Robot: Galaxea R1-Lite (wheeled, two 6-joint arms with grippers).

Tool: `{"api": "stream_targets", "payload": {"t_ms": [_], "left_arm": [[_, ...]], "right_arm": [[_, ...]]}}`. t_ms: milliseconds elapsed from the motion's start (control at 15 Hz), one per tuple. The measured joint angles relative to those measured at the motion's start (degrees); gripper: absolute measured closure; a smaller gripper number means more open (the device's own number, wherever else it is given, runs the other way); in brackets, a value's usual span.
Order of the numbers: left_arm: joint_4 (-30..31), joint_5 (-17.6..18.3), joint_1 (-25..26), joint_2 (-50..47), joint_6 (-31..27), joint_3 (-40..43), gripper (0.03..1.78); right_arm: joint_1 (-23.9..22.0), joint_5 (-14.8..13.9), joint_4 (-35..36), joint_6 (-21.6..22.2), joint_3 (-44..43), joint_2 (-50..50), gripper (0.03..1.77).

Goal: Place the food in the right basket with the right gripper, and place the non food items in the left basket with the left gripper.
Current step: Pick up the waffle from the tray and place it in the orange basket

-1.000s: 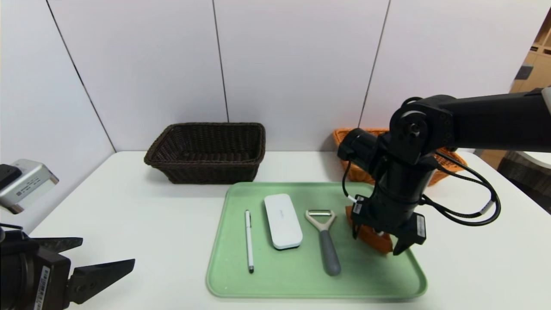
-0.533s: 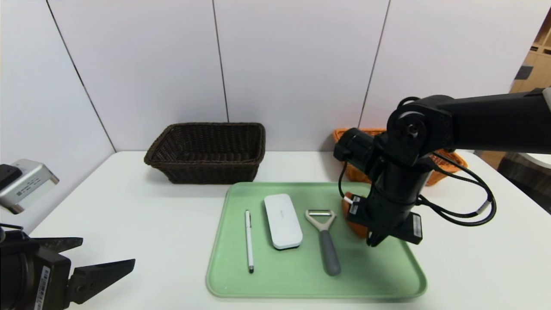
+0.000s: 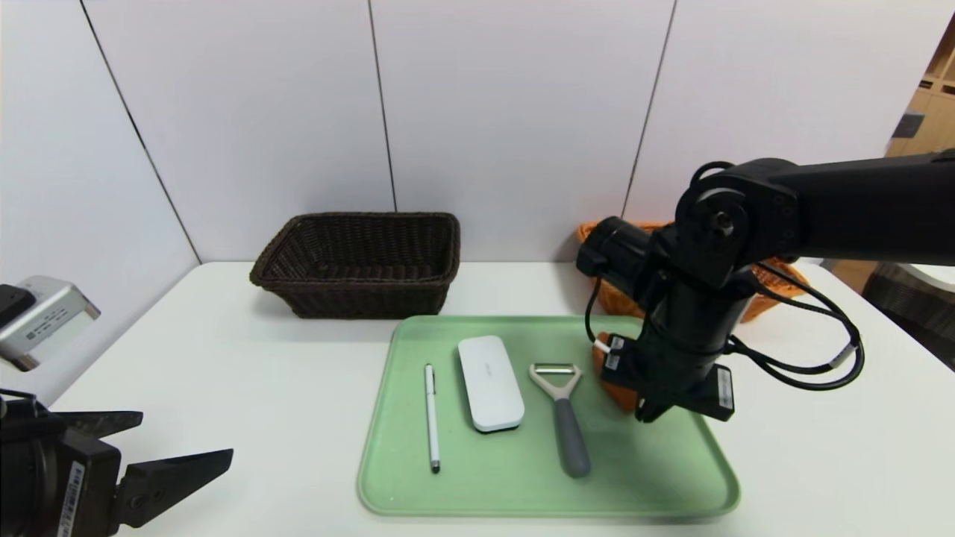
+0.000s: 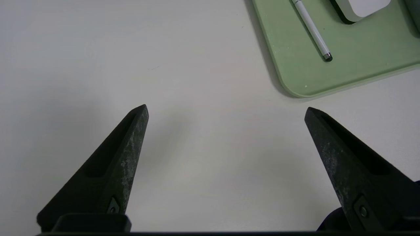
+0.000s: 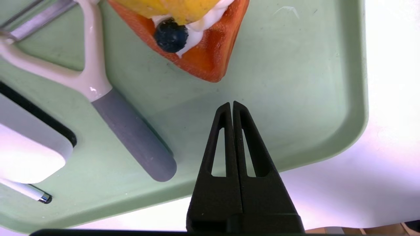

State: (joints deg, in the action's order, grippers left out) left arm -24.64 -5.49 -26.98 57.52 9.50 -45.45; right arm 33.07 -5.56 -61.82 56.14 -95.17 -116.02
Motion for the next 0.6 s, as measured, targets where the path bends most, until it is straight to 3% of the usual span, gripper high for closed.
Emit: {"api": "stream_targets", "payload": {"t_ms": [133, 200, 267, 600], "left_arm": [[0.05, 0.09, 0.00, -0.11, 0.00, 0.00, 0.12], [0.05, 0.15, 0.00, -0.11, 0.00, 0.05, 0.12], [0.06, 0.15, 0.00, -0.11, 0.00, 0.11, 0.12], [0.44, 0.20, 0.00, -0.22, -0.10, 1.05, 0.12]], "right_arm": [[1.01, -4.57, 1.71, -0.07, 0.85, 1.18, 1.75], [1.79, -6.57, 2.28, -0.40, 1.87, 1.85, 1.68], [2.54, -7.72, 3.02, -0.88, 3.06, 2.51, 1.49], [3.89, -8.02, 4.40, -1.89, 5.53, 4.66, 0.82]]}}
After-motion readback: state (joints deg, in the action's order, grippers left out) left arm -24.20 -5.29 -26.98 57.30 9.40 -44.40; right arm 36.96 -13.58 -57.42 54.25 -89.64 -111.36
